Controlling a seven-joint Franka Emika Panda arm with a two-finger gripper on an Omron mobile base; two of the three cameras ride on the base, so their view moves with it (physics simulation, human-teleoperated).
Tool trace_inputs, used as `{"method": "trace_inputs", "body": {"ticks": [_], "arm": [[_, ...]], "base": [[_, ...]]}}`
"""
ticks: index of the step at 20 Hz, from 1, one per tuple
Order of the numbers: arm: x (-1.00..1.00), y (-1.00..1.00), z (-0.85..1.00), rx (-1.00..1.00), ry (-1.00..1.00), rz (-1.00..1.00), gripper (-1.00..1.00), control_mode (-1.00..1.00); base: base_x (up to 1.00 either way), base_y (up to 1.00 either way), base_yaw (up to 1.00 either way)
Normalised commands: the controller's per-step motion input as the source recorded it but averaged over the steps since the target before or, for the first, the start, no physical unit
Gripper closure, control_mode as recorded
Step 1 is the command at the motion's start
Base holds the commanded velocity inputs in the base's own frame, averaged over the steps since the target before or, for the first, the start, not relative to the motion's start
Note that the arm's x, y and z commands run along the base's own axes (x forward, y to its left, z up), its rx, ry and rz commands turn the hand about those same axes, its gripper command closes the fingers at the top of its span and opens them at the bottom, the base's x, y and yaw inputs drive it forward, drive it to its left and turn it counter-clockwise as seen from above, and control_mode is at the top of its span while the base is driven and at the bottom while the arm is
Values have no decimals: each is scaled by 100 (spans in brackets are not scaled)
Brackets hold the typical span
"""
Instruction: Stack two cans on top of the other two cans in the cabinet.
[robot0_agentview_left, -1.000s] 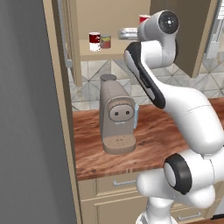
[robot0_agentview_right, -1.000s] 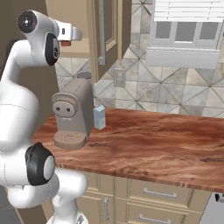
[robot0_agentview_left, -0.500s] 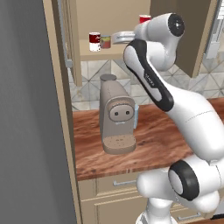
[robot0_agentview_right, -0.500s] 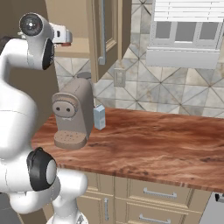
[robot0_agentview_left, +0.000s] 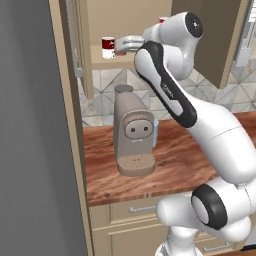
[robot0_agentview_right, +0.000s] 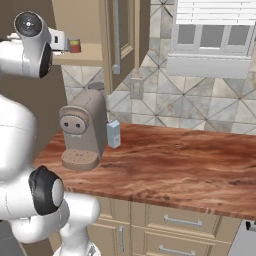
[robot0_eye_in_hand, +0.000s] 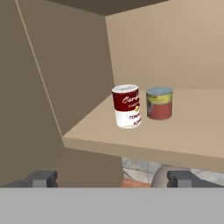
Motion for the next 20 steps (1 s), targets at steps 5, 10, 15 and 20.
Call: {"method": "trace_inputs", "body": {"ticks": [5,10,15,20], "arm": [[0,3,0,0,-3,0,-100,-100],[1,0,-10,0,-11,0,-100,-100],[4,0,-26,0,-10,0,-100,-100],[10,0,-11,0,-4,0,-100,-100]], "base": [[0,0,0],[0,0,0],[0,0,0],[0,0,0]]}}
